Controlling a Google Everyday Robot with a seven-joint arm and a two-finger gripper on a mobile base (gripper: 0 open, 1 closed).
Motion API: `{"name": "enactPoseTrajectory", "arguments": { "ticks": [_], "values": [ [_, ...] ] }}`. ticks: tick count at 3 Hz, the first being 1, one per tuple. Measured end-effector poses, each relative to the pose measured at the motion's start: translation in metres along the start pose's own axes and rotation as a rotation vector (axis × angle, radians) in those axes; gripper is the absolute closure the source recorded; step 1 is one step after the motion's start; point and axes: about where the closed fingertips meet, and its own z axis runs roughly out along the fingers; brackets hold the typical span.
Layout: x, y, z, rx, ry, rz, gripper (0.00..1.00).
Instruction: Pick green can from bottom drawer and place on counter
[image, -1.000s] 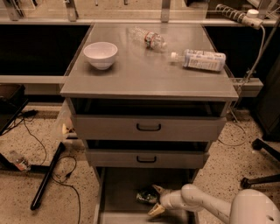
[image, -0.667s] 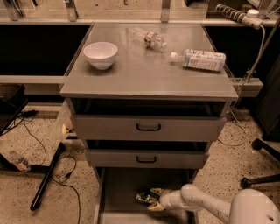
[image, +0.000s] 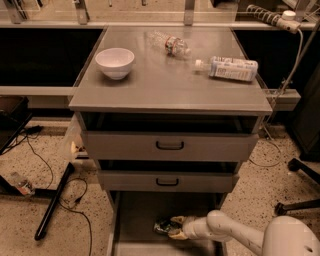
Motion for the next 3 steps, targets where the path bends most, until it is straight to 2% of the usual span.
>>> {"name": "enactPoseTrajectory", "arguments": {
  "ticks": [1, 2, 3],
  "values": [
    [0.000, 0.000, 0.000, 0.000, 0.000, 0.000, 1.00],
    [-0.002, 0.003, -0.003, -0.010, -0.009, 0.008, 1.00],
    [-0.013, 0.004, -0.023, -0.010, -0.046, 0.005, 1.00]
  ]
}}
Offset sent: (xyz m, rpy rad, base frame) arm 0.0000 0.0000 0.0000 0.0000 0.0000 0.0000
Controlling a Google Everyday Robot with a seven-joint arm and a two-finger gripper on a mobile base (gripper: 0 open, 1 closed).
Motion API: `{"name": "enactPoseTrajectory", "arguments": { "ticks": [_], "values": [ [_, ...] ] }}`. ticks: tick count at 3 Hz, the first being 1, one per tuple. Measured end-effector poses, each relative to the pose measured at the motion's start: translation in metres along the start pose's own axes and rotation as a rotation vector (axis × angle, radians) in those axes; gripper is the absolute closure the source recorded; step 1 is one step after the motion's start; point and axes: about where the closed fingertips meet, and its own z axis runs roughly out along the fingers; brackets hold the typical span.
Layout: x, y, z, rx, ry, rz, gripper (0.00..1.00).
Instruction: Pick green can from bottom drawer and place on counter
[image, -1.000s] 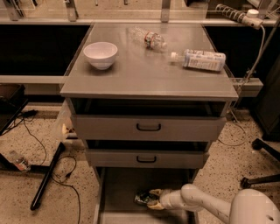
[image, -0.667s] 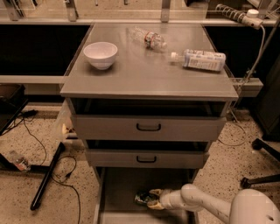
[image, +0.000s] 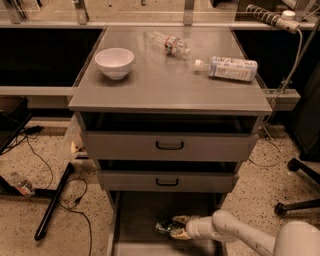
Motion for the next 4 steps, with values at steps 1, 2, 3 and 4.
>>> {"name": "enactPoseTrajectory", "arguments": {
  "ticks": [1, 2, 3, 4],
  "values": [
    [-0.024, -0.005, -0.044, 0.035, -0.029, -0.034, 1.00],
    [-0.049, -0.007, -0.093, 0.068, -0.024, -0.074, 1.00],
    [-0.076, -0.010, -0.141, 0.098, 0.003, -0.108, 1.00],
    [-0.102, -0.015, -0.187, 0.116, 0.030, -0.136, 1.00]
  ]
}}
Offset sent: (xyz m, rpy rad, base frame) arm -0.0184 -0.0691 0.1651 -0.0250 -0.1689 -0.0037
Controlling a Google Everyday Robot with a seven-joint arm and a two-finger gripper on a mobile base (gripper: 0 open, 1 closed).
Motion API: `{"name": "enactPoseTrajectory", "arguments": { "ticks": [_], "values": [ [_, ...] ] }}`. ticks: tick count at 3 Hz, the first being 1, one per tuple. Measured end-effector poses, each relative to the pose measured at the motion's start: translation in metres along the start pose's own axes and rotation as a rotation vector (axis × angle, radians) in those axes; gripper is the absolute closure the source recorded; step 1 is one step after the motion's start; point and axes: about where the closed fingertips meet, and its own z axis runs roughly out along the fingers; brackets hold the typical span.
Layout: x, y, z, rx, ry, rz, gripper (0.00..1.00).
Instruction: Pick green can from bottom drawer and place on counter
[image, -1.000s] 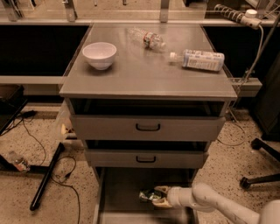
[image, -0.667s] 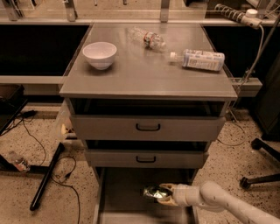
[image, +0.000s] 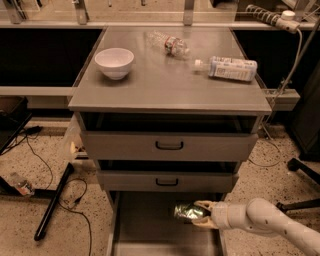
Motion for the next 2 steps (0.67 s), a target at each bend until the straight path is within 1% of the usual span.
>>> {"name": "enactPoseTrajectory", "arguments": {
  "ticks": [1, 2],
  "values": [
    [-0.030, -0.011, -0.045, 0.015, 0.020, -0.045, 1.00],
    [-0.074, -0.024, -0.092, 0.057, 0.051, -0.118, 1.00]
  ]
}}
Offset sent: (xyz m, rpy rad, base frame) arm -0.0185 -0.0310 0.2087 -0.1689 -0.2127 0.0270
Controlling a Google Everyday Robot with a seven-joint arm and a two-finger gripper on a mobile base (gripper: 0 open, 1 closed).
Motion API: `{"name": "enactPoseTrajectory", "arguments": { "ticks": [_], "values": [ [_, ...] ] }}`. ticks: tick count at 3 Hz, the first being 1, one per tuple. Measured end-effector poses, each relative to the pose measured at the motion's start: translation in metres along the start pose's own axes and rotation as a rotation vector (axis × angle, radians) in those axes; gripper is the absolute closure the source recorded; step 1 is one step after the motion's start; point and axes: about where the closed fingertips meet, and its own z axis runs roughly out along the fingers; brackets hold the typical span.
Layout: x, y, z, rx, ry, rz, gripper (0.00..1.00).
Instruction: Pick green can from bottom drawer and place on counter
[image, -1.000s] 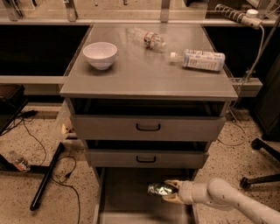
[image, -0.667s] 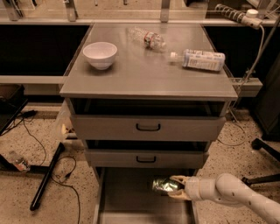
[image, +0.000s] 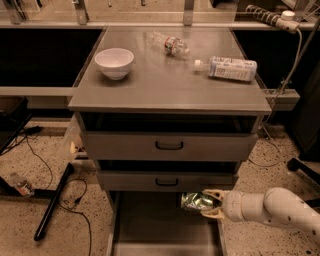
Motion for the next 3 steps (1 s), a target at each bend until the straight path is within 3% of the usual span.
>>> {"name": "enactPoseTrajectory", "arguments": {
  "ticks": [1, 2, 3],
  "values": [
    [-0.022, -0.019, -0.029, 0.012, 0.001, -0.024, 1.00],
    [-0.029, -0.020, -0.032, 0.013, -0.013, -0.033, 1.00],
    [-0.066, -0.032, -0.065, 0.042, -0.052, -0.102, 1.00]
  ]
}}
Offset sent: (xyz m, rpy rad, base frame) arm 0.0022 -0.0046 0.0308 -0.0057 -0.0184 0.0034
